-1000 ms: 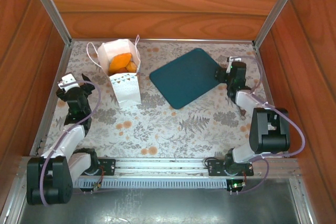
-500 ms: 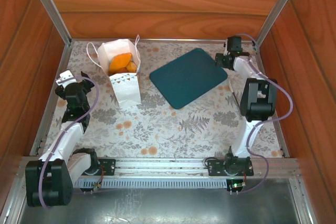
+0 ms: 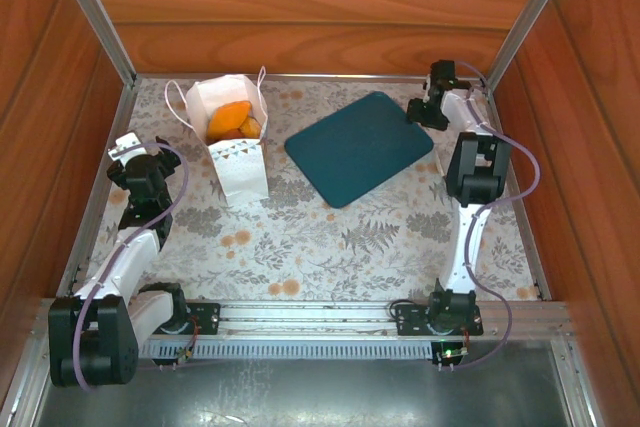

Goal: Take the fake bread out of the paper bag

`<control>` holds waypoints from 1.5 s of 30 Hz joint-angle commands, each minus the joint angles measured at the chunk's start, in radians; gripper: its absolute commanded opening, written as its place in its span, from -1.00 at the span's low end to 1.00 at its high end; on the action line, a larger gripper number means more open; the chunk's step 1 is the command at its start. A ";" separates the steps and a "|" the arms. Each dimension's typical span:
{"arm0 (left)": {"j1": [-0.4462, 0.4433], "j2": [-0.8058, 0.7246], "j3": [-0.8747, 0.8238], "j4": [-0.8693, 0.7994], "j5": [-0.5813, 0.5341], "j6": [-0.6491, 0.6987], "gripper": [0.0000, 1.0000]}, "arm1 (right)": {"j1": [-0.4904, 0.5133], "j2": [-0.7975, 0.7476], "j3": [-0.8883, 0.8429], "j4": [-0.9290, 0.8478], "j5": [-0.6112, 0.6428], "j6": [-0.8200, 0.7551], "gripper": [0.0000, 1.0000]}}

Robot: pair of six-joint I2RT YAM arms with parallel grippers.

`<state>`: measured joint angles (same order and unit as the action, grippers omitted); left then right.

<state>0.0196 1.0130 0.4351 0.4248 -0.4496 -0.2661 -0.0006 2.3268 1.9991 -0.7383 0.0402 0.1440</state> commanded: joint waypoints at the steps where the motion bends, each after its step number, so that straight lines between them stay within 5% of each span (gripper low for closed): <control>1: 0.005 -0.008 0.027 -0.011 -0.014 -0.002 1.00 | -0.010 0.050 0.077 -0.099 -0.040 0.020 0.46; 18: 0.006 -0.044 0.029 -0.020 -0.008 -0.005 1.00 | -0.010 0.150 0.188 -0.196 -0.088 0.016 0.31; 33: 0.006 -0.144 0.018 -0.044 -0.021 -0.032 1.00 | 0.040 -0.006 -0.119 -0.154 -0.035 -0.016 -0.22; 45: 0.005 -0.183 0.022 -0.060 -0.037 -0.048 1.00 | 0.086 -0.172 -0.424 -0.113 0.043 0.076 -0.36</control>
<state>0.0196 0.8448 0.4393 0.3752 -0.4667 -0.2951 0.0715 2.1712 1.6493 -0.8185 0.0669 0.1749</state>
